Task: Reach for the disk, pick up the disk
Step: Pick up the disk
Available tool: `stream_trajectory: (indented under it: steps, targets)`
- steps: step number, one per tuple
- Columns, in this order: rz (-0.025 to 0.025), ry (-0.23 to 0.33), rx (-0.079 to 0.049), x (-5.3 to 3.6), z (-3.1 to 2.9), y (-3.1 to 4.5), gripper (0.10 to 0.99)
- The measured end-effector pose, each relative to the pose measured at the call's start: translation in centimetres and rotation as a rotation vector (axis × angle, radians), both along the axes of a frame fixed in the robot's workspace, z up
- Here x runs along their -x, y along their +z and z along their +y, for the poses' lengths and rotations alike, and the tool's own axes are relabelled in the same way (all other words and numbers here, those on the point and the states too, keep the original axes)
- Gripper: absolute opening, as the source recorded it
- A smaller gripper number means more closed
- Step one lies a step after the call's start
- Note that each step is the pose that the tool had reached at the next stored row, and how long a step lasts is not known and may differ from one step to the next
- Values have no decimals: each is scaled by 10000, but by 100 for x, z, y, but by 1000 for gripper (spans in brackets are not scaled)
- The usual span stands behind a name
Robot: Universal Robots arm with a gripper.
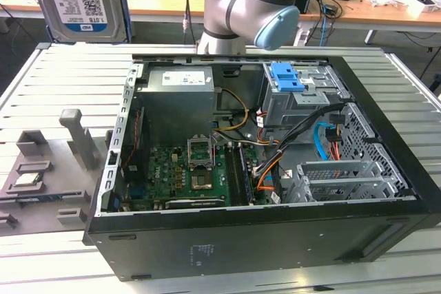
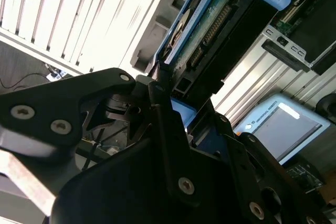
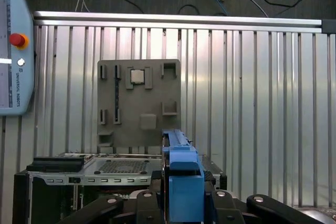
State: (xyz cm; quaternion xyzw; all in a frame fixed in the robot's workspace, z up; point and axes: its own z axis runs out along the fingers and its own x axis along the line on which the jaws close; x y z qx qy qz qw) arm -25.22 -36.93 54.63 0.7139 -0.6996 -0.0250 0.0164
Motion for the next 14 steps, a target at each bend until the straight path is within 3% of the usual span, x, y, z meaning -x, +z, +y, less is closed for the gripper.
stream_trajectory:
  steps: [2, 7, 14]
  targets:
    - [5, -2, 1, -103, 1, 0, 369]
    - [12, -1, 0, -266, 1, 0, 369]
    - [19, -1, 0, -454, 2, 0, 369]
